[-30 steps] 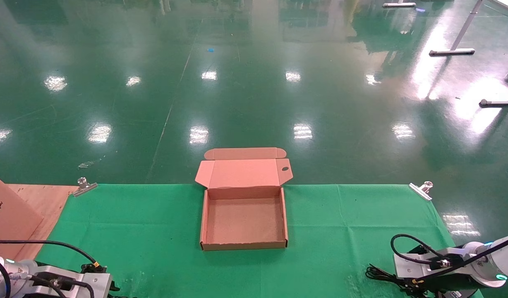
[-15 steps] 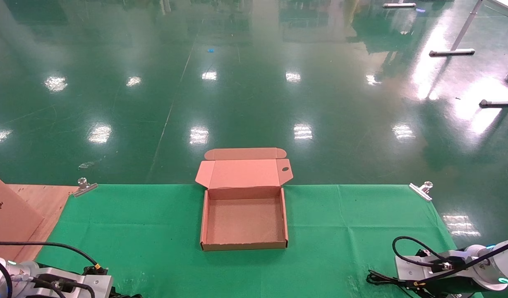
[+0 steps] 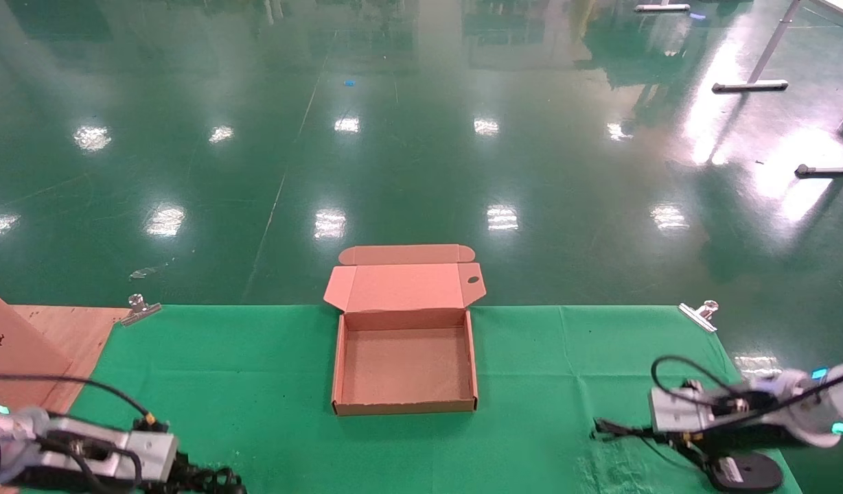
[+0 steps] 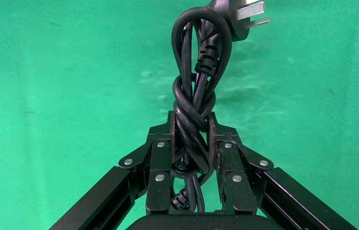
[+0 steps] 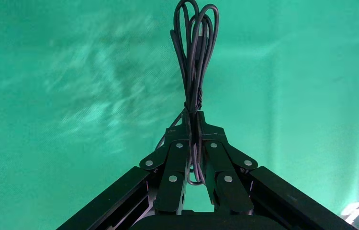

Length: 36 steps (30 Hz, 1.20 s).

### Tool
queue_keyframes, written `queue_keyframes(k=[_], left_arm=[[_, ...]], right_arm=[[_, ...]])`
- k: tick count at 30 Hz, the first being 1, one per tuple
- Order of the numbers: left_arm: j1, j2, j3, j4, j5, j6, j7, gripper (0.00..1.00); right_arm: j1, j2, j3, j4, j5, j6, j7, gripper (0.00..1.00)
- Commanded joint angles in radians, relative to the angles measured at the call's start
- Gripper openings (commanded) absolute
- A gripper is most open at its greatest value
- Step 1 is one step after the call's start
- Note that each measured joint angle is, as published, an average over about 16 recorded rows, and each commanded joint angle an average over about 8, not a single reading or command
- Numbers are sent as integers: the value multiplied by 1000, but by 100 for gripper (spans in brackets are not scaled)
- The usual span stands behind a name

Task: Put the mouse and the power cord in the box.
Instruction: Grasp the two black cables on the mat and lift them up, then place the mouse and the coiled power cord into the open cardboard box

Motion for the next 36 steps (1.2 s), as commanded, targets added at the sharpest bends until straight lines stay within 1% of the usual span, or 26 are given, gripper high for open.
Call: queue_keyframes(k=[1,6,10,19,23,27,32,36], left_arm=[[-19,-5,0,-5,0,15,4,0],[-82,-6,1,-25,2,53,3,0],[-134,-4,2,-42,3,83,-3,0],[-255,12,2,-85,6,132,-31,0],[-300,39,6,-98,12,135,-52,0],[-330,84,11,-103,22,104,-75,0],[-334,138,-6,-91,0,37,-87,0],[-322,168,-33,-75,-39,-3,-84,0]], right_arm=[[22,8,7,6,11,-26,-9,0],[93,13,18,35,27,-98,-19,0],[143,9,17,64,26,-139,-13,0],[239,-16,12,156,18,-200,52,0],[271,-52,9,215,12,-206,100,0],[293,-105,4,268,6,-197,156,0],[307,-175,-1,300,-2,-170,213,0],[311,-222,-4,297,-5,-149,232,0]])
